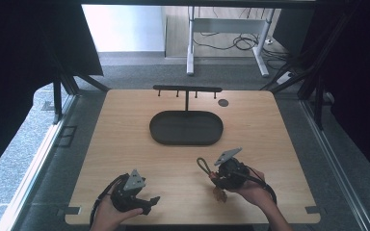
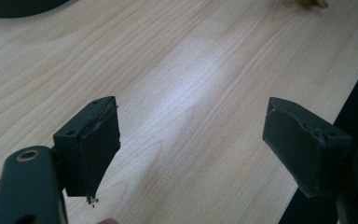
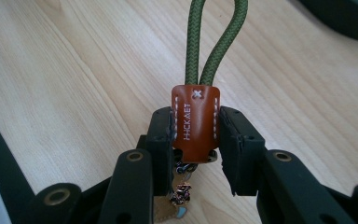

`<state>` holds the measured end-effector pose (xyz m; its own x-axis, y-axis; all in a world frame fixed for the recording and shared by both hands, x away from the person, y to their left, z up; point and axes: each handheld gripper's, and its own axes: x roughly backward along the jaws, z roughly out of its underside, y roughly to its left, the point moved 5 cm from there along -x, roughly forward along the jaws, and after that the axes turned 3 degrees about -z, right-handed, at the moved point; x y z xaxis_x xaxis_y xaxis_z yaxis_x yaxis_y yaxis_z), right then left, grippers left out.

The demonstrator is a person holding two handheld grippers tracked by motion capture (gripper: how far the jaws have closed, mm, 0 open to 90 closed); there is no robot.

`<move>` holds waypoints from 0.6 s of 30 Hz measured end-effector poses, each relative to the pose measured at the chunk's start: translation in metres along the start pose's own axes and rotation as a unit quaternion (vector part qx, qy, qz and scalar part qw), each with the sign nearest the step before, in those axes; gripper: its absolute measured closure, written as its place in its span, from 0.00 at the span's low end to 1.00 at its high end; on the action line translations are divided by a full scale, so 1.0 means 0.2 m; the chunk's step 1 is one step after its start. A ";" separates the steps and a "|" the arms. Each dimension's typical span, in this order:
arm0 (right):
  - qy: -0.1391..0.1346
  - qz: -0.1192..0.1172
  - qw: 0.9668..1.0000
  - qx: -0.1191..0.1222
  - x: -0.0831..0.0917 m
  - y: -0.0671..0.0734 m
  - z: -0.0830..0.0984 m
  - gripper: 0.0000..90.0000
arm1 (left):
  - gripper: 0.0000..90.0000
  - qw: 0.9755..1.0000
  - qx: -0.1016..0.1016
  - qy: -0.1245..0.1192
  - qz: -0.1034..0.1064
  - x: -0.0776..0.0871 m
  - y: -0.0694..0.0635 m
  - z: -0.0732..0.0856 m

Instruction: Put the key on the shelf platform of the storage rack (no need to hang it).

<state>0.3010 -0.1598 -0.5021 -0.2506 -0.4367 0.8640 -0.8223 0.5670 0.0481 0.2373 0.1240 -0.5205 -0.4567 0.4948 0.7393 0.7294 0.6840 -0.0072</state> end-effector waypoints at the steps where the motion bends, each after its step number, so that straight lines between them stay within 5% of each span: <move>1: -0.001 0.000 1.000 0.001 0.01 0.00 0.00 0.74 | 0.22 1.000 0.000 0.001 0.000 0.00 0.00 0.00; 18: -0.013 0.011 1.000 0.006 0.11 -0.05 -0.09 0.74 | 0.22 1.000 -0.002 0.002 0.001 -0.01 0.00 0.00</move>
<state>0.3132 -0.1638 -0.4746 -0.2813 -0.4416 0.8520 -0.8220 0.5690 0.0235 0.2374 0.1231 -0.5217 -0.4533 0.4942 0.7418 0.7323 0.6809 -0.0061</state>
